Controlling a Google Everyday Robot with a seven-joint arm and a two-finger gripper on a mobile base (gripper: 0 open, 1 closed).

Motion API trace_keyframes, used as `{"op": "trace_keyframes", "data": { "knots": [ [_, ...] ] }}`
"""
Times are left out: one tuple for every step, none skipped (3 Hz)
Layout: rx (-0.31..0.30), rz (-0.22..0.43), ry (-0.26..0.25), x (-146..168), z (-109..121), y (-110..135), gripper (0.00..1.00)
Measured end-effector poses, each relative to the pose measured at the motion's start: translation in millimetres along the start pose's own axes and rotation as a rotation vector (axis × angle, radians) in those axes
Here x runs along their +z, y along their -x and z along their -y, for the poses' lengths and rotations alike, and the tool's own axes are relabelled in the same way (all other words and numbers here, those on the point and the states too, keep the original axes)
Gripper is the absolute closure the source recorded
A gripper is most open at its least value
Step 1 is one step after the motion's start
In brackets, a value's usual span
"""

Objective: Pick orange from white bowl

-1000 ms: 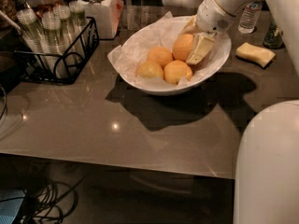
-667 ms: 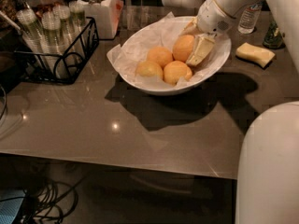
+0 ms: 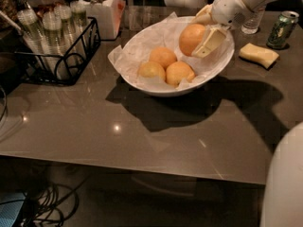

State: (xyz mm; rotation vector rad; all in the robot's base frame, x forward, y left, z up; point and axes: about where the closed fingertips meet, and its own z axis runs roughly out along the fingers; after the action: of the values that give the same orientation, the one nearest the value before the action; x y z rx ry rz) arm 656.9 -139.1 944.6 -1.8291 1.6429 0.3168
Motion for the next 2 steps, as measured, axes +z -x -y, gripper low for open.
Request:
{"op": "trace_keyframes", "data": {
  "knots": [
    [0.042,0.116,-0.119,-54.2,-16.5,24.7,1.00],
    [0.114,0.230,-0.217,-94.8,-51.9,49.6,1.00]
  ]
}}
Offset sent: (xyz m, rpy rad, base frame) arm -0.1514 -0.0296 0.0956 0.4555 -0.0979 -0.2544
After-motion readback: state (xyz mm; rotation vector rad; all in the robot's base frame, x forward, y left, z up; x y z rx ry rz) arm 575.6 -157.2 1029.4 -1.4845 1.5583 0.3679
